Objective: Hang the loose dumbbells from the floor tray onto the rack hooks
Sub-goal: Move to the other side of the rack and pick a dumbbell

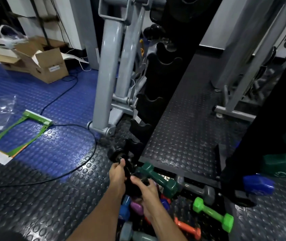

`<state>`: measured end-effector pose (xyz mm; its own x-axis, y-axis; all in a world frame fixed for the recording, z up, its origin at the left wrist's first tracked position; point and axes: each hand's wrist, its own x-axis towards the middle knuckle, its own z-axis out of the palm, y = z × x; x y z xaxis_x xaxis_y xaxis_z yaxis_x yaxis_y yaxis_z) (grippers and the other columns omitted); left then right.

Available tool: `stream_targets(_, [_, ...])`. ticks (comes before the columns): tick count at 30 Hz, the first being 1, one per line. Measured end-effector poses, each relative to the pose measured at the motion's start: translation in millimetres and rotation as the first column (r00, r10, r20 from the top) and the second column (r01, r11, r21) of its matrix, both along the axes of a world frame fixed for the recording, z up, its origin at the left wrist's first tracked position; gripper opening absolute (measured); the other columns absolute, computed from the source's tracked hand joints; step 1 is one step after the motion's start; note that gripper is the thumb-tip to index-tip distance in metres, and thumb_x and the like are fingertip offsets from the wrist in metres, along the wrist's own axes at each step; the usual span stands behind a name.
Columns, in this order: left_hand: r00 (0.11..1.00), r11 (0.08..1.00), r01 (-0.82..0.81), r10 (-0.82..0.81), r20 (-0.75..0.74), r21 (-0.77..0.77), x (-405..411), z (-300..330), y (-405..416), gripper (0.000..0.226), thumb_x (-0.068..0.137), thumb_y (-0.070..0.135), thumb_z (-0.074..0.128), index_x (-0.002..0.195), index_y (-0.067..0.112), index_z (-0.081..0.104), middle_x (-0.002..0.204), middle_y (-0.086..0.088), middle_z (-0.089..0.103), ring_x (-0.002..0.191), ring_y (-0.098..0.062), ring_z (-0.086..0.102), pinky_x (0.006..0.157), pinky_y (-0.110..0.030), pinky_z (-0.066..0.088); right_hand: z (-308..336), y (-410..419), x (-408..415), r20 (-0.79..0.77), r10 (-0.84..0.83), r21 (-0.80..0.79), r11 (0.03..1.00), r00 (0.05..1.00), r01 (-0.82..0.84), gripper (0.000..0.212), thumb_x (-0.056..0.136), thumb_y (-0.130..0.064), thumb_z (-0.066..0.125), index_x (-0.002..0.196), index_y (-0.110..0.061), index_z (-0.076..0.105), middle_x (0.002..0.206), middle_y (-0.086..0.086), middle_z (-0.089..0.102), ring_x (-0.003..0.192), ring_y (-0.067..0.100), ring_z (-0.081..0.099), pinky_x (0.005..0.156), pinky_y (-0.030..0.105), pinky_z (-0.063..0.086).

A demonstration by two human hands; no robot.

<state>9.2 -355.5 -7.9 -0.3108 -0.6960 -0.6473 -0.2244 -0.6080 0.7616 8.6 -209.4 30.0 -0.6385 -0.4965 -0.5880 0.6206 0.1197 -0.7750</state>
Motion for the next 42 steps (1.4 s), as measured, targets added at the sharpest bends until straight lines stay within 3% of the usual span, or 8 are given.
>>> stream_targets(5, [1.000,0.999,0.002,-0.001,-0.023,0.045,-5.3,-19.4,-32.7,0.020,0.102,0.022,0.056,0.087,0.012,0.065,0.098,-0.020,0.070,0.081,-0.030,0.065,0.075,-0.040,0.053,-32.4,-29.4,-0.5,0.055,-0.055,-0.036,0.998,0.997,0.057,0.068,0.070,-0.032,0.094,0.126,-0.012,0.061,0.107,0.014,0.079,0.099,0.034,0.077,0.073,0.041,0.061])
stream_targets(9, [0.999,1.000,0.028,-0.028,-0.028,0.001,-13.2,-31.3,-51.0,0.017,0.098,0.017,0.055,0.090,0.010,0.068,0.088,-0.015,0.069,0.081,-0.028,0.062,0.067,-0.033,0.050,-42.9,-45.9,-4.4,0.106,-0.066,-0.082,0.994,0.992,0.075,0.044,0.081,-0.023,0.087,0.116,-0.023,0.061,0.104,0.008,0.080,0.099,0.027,0.077,0.077,0.041,0.063])
stream_targets(15, [0.991,0.986,0.126,-0.129,-0.023,-0.106,-56.5,-38.6,-95.3,0.021,0.084,0.029,0.066,0.092,0.012,0.077,0.091,-0.013,0.078,0.088,-0.029,0.072,0.094,-0.047,0.058,-52.9,-76.8,-35.6,0.141,-0.044,-0.142,0.988,0.989,0.065,0.064,0.077,-0.033,0.086,0.133,-0.012,0.062,0.122,0.008,0.076,0.116,0.023,0.071,0.108,0.050,0.052])
stream_targets(20, [0.968,0.956,0.243,-0.250,-0.020,-0.166,-76.6,-40.3,-110.1,0.021,0.087,0.018,0.065,0.096,0.004,0.078,0.080,-0.011,0.075,0.080,-0.026,0.068,0.091,-0.046,0.059,-69.3,-97.2,-50.4,0.160,-0.061,-0.084,0.994,0.985,0.075,0.053,0.080,-0.028,0.087,0.125,-0.007,0.070,0.116,0.008,0.078,0.115,0.023,0.071,0.105,0.045,0.055])
stream_targets(24, [0.945,0.920,0.326,-0.325,0.042,-0.220,-87.1,-35.4,-113.6,0.023,0.096,0.009,0.058,0.084,0.008,0.077,0.076,-0.008,0.071,0.074,-0.023,0.066,0.064,-0.020,0.054,-74.6,-103.1,-58.7,0.154,-0.086,-0.104,0.989,0.984,0.102,0.040,0.087,-0.023,0.082,0.122,-0.007,0.071,0.114,0.006,0.079,0.113,0.022,0.072,0.104,0.044,0.056])
stream_targets(30, [0.919,0.887,0.395,-0.381,0.101,-0.239,-96.9,-39.7,-129.5,0.027,0.089,0.010,0.061,0.065,0.006,0.073,0.073,-0.013,0.067,0.073,-0.025,0.063,0.071,-0.040,0.054,-73.9,-122.2,-56.2,0.123,-0.164,-0.042,0.984,0.979,0.171,0.032,0.086,-0.013,0.083,0.113,-0.002,0.071,0.098,0.009,0.080,0.082,0.015,0.078,0.079,0.031,0.062])
stream_targets(37, [0.893,0.829,0.451,-0.422,0.158,-0.331,-120.7,-35.9,-145.9,0.032,0.086,0.027,0.065,0.084,-0.003,0.075,0.078,-0.015,0.070,0.080,-0.029,0.070,0.087,-0.045,0.057,-83.0,-148.6,-68.0,0.070,-0.252,-0.004,0.967,0.965,0.253,0.042,0.078,-0.036,0.090,0.107,-0.008,0.077,0.093,0.001,0.081,0.087,0.019,0.078,0.087,0.039,0.062])
stream_targets(42, [0.804,0.731,0.594,-0.535,0.259,-0.336,-130.6,-41.1,-139.7,0.024,0.096,0.020,0.065,0.100,0.000,0.077,0.091,-0.022,0.073,0.082,-0.024,0.067,0.073,-0.030,0.047,-81.8,-141.2,-62.0,0.203,-0.323,-0.055,0.939,0.924,0.340,0.031,0.085,-0.020,0.084,0.111,-0.006,0.074,0.100,0.006,0.080,0.092,0.020,0.077,0.094,0.041,0.061])
